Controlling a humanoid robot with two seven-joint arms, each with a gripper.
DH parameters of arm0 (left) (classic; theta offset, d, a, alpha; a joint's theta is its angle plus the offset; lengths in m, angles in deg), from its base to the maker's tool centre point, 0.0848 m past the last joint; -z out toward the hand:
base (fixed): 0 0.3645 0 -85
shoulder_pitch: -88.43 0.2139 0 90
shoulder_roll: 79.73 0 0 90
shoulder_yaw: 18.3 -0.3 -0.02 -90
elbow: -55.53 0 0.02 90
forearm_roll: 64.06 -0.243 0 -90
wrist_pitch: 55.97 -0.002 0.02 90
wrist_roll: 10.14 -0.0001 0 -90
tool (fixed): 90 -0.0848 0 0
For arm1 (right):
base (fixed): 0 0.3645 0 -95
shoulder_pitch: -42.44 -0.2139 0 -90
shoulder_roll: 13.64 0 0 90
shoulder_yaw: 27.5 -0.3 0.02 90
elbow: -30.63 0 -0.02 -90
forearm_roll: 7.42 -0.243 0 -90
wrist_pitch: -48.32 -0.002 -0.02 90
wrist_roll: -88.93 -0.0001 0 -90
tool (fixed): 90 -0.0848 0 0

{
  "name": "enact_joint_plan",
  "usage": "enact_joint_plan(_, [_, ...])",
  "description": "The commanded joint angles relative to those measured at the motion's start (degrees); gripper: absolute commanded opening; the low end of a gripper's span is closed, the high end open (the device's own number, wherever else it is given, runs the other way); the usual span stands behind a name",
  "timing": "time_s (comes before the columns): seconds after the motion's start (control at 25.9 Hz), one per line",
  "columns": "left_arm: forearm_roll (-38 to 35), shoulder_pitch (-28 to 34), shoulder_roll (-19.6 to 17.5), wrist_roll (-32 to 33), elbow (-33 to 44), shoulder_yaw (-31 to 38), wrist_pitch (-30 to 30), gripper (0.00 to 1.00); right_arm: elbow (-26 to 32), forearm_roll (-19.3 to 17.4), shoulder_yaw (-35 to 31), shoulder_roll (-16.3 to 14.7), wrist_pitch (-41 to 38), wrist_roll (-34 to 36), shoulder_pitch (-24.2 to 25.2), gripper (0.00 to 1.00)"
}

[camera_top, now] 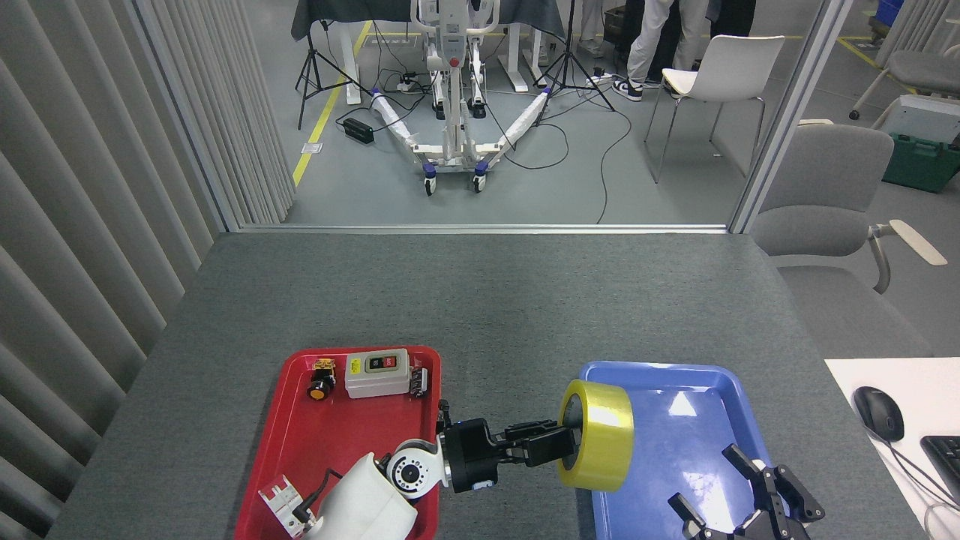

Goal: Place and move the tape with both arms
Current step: 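Bring the right gripper up to the tape and lower it into the blue tray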

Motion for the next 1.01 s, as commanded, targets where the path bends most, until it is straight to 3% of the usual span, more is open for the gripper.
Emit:
enact_joint_plan(0.0, [0.0, 0.1, 0.1, 0.0, 0.0, 0.0, 0.0, 0.0, 2.1, -0.9, 0.5, -0.3, 0.0, 0.1, 2.2, 1.0])
enact_joint_plan(0.97, [-0.5, 0.2, 0.1, 0.5, 1.2, -4.4, 0.0, 0.0, 3.4, 0.7, 12.0, 0.5, 0.0, -1.8, 0.0, 0.98])
